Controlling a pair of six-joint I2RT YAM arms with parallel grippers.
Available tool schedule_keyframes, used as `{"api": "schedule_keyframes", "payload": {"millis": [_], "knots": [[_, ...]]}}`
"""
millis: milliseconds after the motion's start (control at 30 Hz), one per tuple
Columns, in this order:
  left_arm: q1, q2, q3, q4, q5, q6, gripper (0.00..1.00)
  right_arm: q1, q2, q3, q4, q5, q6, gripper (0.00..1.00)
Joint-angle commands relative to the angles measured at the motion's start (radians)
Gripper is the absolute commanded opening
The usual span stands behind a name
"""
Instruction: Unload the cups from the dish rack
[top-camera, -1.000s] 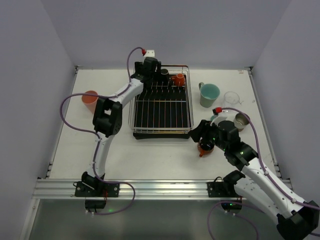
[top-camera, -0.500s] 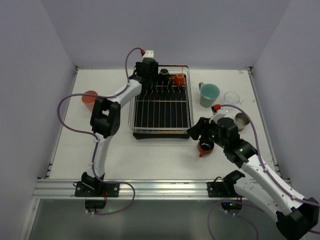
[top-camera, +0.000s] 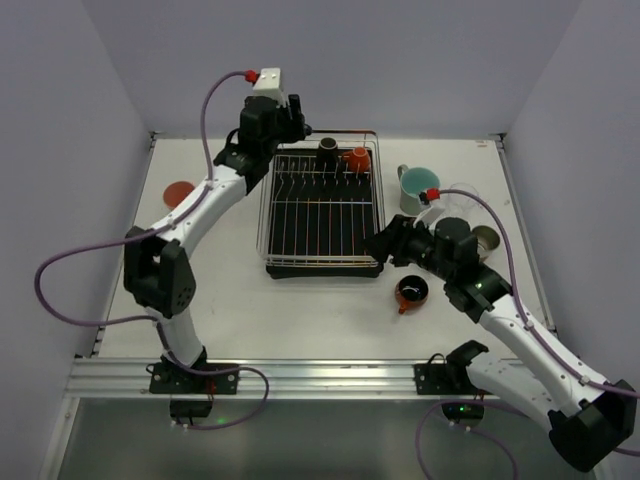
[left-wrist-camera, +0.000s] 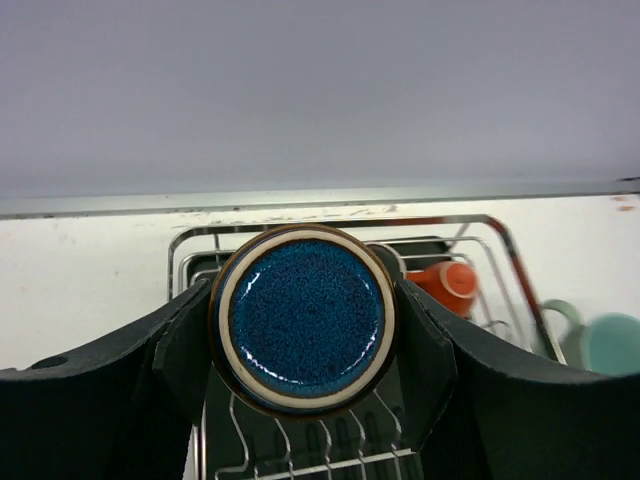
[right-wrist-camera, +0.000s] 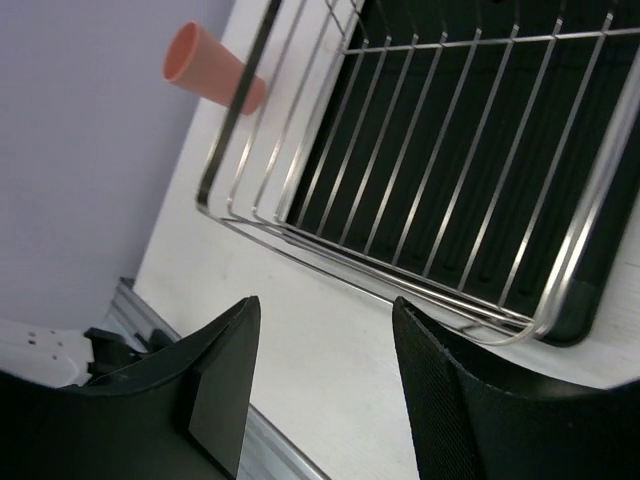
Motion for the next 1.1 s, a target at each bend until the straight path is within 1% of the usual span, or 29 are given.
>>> {"api": "schedule_keyframes", "payload": {"millis": [0, 33, 67, 100, 133, 233, 267, 300, 367, 433, 467, 533, 567, 600, 700, 833, 867, 933, 1067], "knots": [[0.005, -0.236, -0.136, 0.179, 0.137, -0.067, 0.21, 0.001, 0.021, 0.079, 0.146, -0.082, 0.084, 0.59], [0.005, -0.278, -0.220, 0.196, 0.206, -0.096, 0.21, 0.000, 0.027, 0.085, 0.159, -0.084, 0.100, 0.59], [0.005, -0.315, -0.261, 0.217, 0.252, -0.110, 0.21, -0.002, 0.030, 0.089, 0.162, -0.088, 0.127, 0.59], [0.005, -0.396, -0.307, 0.263, 0.307, -0.126, 0.21, -0.002, 0.036, 0.094, 0.217, -0.099, 0.144, 0.59], [0.005, -0.436, -0.395, 0.288, 0.423, -0.159, 0.21, 0.000, 0.036, 0.094, 0.232, -0.105, 0.164, 0.59], [0.005, -0.582, -0.529, 0.396, 0.580, -0.218, 0.21, -0.002, 0.026, 0.070, 0.317, -0.117, 0.255, 0.60], [0.005, -0.616, -0.615, 0.426, 0.669, -0.256, 0.21, -0.003, 0.023, 0.062, 0.362, -0.120, 0.300, 0.61], [0.005, -0.677, -0.655, 0.479, 0.710, -0.275, 0.20, -0.004, 0.023, 0.045, 0.387, -0.127, 0.327, 0.65], [0.004, -0.734, -0.753, 0.524, 0.812, -0.319, 0.20, -0.004, 0.029, 0.030, 0.433, -0.156, 0.405, 0.71], [0.004, -0.805, -0.811, 0.585, 0.859, -0.344, 0.18, -0.004, 0.044, 0.002, 0.513, -0.185, 0.459, 0.78], [0.002, -0.821, -0.866, 0.611, 0.901, -0.370, 0.18, -0.004, 0.052, -0.009, 0.550, -0.208, 0.512, 0.79], [0.002, -0.858, -0.916, 0.697, 0.942, -0.397, 0.16, 0.000, 0.076, -0.047, 0.675, -0.246, 0.584, 0.81], [-0.001, -0.863, -0.960, 0.735, 0.985, -0.431, 0.16, 0.001, 0.102, -0.061, 0.726, -0.277, 0.656, 0.82], [-0.002, -0.871, -0.980, 0.810, 1.004, -0.448, 0.15, 0.003, 0.116, -0.072, 0.808, -0.285, 0.684, 0.82], [-0.018, -0.877, -1.023, 0.901, 1.045, -0.491, 0.15, 0.021, 0.162, -0.092, 0.893, -0.298, 0.761, 0.81], [-0.061, -0.878, -1.039, 0.932, 1.044, -0.483, 0.13, 0.067, 0.202, -0.087, 0.955, -0.295, 0.795, 0.76], [-0.082, -0.875, -1.039, 0.934, 1.042, -0.477, 0.13, 0.073, 0.210, -0.086, 1.004, -0.298, 0.812, 0.74], [-0.111, -0.871, -1.039, 0.934, 1.035, -0.460, 0.13, 0.090, 0.240, -0.086, 1.057, -0.315, 0.847, 0.67], [-0.144, -0.869, -1.045, 0.932, 1.010, -0.433, 0.12, 0.105, 0.299, -0.095, 1.241, -0.343, 0.928, 0.56]]}}
